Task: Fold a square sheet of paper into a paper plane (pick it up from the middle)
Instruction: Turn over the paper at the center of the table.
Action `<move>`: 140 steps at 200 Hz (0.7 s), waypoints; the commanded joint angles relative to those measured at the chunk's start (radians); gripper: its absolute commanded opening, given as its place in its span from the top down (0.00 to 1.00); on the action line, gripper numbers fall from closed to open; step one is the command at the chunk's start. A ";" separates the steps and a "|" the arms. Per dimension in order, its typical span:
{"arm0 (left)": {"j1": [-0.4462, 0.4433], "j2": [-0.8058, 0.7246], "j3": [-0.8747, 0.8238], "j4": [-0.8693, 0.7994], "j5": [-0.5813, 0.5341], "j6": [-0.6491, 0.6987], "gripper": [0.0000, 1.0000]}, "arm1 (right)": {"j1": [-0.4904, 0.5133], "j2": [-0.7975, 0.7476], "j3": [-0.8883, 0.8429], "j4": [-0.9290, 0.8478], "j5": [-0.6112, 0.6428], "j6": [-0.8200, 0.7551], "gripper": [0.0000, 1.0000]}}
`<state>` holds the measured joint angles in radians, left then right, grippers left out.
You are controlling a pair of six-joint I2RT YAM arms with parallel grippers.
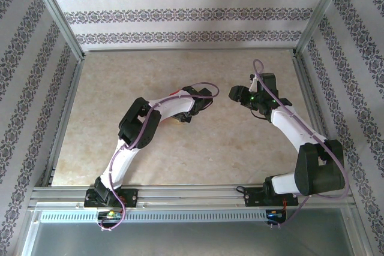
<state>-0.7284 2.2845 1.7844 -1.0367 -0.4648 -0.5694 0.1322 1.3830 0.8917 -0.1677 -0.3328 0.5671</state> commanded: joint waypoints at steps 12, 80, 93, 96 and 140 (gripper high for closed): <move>-0.066 -0.147 -0.048 0.161 0.346 -0.066 0.60 | -0.014 0.013 -0.017 0.033 0.002 0.033 0.39; -0.032 -0.425 -0.292 0.431 0.569 -0.112 0.50 | -0.019 0.027 -0.014 0.063 -0.058 0.068 0.38; 0.006 -0.496 -0.356 0.457 0.560 -0.110 0.49 | -0.018 0.028 -0.019 0.075 -0.070 0.077 0.38; 0.016 -0.514 -0.373 0.462 0.552 -0.110 0.49 | -0.018 0.029 -0.020 0.079 -0.072 0.079 0.38; 0.215 -0.686 -0.613 0.583 0.580 -0.145 0.57 | -0.008 0.037 -0.042 0.111 -0.097 0.109 0.37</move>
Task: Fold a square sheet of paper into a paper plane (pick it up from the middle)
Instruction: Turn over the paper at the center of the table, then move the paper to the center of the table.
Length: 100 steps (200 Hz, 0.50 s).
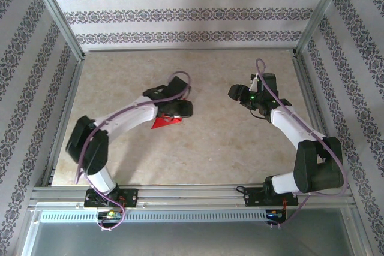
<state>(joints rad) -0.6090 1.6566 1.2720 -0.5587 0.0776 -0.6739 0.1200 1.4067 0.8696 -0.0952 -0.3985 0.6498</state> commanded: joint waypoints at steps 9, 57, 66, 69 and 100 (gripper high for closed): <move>0.130 -0.066 -0.139 0.147 0.072 -0.049 0.60 | 0.008 0.017 -0.023 0.043 -0.034 0.030 0.37; 0.203 -0.040 -0.194 0.195 0.125 -0.042 0.65 | 0.035 0.041 -0.013 0.048 -0.052 0.027 0.36; 0.214 -0.045 -0.201 0.186 0.109 -0.029 0.64 | 0.048 0.052 -0.004 0.039 -0.056 0.014 0.36; 0.219 -0.048 -0.206 0.186 0.104 -0.026 0.63 | 0.051 0.055 -0.002 0.038 -0.055 0.012 0.36; 0.278 -0.094 -0.266 0.229 0.149 0.011 0.55 | 0.107 0.097 0.012 0.036 -0.057 0.008 0.36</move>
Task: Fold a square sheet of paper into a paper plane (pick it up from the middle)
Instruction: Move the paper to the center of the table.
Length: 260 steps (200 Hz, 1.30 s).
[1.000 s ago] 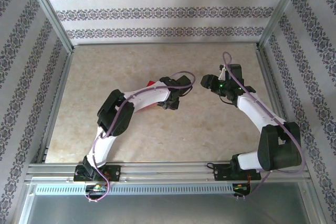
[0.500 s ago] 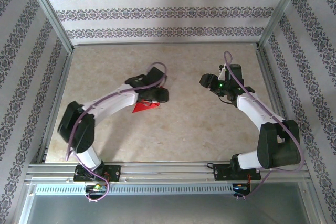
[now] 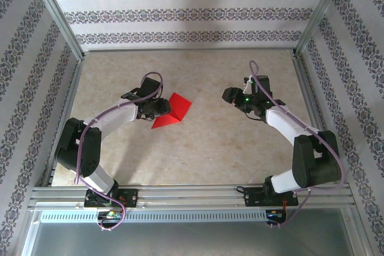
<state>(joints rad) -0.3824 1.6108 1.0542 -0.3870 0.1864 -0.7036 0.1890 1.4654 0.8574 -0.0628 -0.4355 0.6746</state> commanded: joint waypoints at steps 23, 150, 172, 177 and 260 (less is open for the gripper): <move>0.060 -0.091 -0.103 0.139 0.147 0.065 0.56 | 0.075 0.075 0.041 0.011 -0.019 -0.008 0.36; 0.050 0.074 -0.091 0.233 0.131 0.003 0.70 | 0.132 0.138 0.074 0.024 -0.019 0.021 0.36; 0.053 0.106 -0.088 0.237 0.101 -0.007 0.70 | 0.133 0.141 0.071 0.025 -0.020 0.020 0.36; 0.054 0.115 -0.087 0.238 0.100 -0.010 0.70 | 0.132 0.141 0.068 0.026 -0.022 0.020 0.36; 0.035 0.190 -0.077 0.201 0.120 -0.043 0.75 | 0.132 0.138 0.057 0.018 -0.014 0.023 0.35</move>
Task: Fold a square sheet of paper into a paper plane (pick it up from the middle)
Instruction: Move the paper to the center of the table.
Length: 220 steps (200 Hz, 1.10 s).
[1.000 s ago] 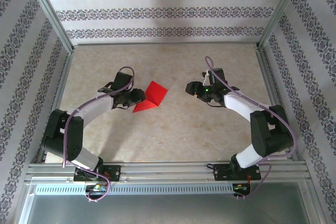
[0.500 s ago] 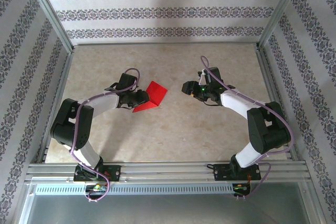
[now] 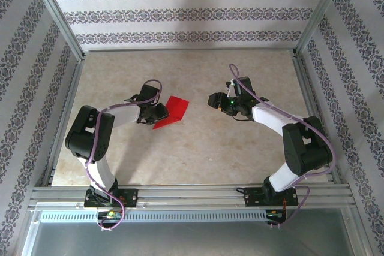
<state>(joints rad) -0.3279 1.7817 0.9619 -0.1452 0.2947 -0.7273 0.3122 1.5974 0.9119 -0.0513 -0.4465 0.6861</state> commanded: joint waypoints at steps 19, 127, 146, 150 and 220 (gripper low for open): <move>-0.052 0.021 0.027 -0.071 0.013 -0.027 0.76 | 0.007 0.001 -0.004 0.007 0.003 0.017 0.35; -0.281 0.080 0.101 -0.121 -0.022 -0.192 0.80 | 0.019 -0.056 -0.152 0.018 0.020 0.230 0.35; -0.281 0.080 0.090 -0.126 -0.047 -0.213 0.81 | 0.050 -0.064 -0.194 0.036 0.022 0.343 0.36; -0.281 0.080 0.089 -0.128 -0.048 -0.218 0.82 | 0.057 -0.064 -0.202 0.040 0.022 0.365 0.37; -0.277 0.075 0.051 -0.123 -0.069 -0.277 0.88 | 0.153 0.004 -0.219 0.135 0.004 0.587 0.57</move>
<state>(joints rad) -0.6075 1.8416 1.0447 -0.2222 0.2676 -0.9661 0.4450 1.5608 0.6888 0.0204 -0.4324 1.1706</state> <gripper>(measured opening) 0.129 0.472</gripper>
